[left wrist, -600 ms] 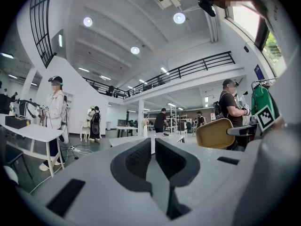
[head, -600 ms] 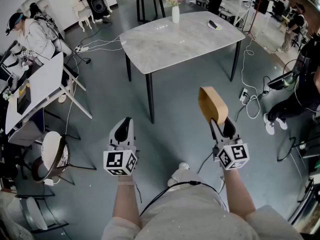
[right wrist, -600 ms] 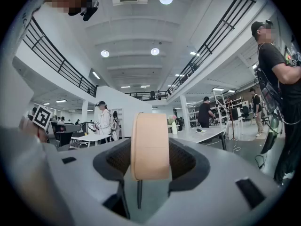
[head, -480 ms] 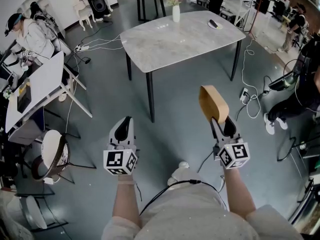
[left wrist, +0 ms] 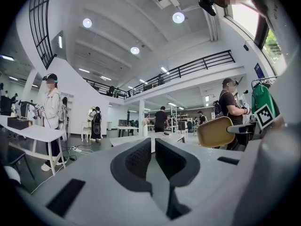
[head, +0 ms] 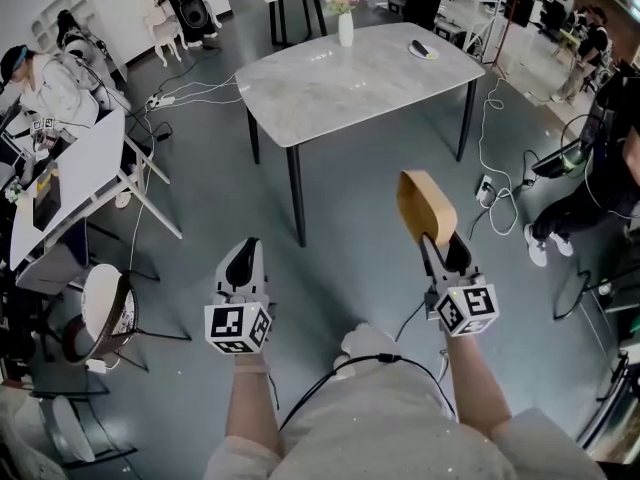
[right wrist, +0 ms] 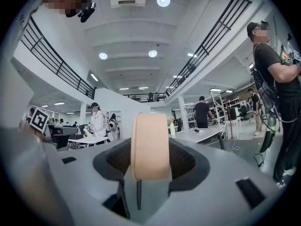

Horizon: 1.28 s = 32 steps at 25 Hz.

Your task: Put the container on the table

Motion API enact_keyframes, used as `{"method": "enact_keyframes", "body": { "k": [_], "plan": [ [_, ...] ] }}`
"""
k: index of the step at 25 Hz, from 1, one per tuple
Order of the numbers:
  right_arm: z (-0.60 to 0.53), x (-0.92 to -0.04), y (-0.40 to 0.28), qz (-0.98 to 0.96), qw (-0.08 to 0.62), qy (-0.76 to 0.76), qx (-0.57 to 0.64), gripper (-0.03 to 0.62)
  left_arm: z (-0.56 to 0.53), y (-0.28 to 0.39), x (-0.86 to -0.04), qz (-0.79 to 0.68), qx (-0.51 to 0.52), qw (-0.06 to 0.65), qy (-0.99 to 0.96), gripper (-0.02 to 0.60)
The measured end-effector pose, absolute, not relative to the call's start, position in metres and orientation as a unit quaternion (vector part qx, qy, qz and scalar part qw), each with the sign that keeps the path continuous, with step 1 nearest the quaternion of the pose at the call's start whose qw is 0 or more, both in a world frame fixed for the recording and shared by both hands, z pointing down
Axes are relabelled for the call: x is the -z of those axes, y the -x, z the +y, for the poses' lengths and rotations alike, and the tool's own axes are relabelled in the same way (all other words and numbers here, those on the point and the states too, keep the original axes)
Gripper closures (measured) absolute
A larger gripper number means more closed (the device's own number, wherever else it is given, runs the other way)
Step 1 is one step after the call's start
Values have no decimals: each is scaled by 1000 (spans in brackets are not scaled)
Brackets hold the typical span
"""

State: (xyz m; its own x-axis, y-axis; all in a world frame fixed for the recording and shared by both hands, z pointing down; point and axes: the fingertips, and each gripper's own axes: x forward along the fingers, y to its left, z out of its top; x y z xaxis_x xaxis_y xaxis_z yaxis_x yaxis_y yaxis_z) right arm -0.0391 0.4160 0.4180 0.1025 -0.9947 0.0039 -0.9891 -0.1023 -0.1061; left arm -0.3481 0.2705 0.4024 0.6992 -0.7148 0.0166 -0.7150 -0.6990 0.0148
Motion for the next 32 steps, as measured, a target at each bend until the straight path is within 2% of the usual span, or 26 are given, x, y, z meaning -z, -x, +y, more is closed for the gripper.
{"method": "enact_keyframes", "body": {
  "k": [10, 32],
  "plan": [
    [387, -418, 18, 667, 59, 742, 36, 362, 239, 331, -405, -390, -7, 8, -921, 552],
    [234, -432, -95, 677, 42, 732, 69, 362, 90, 217, -413, -396, -22, 32, -918, 552]
  ]
}}
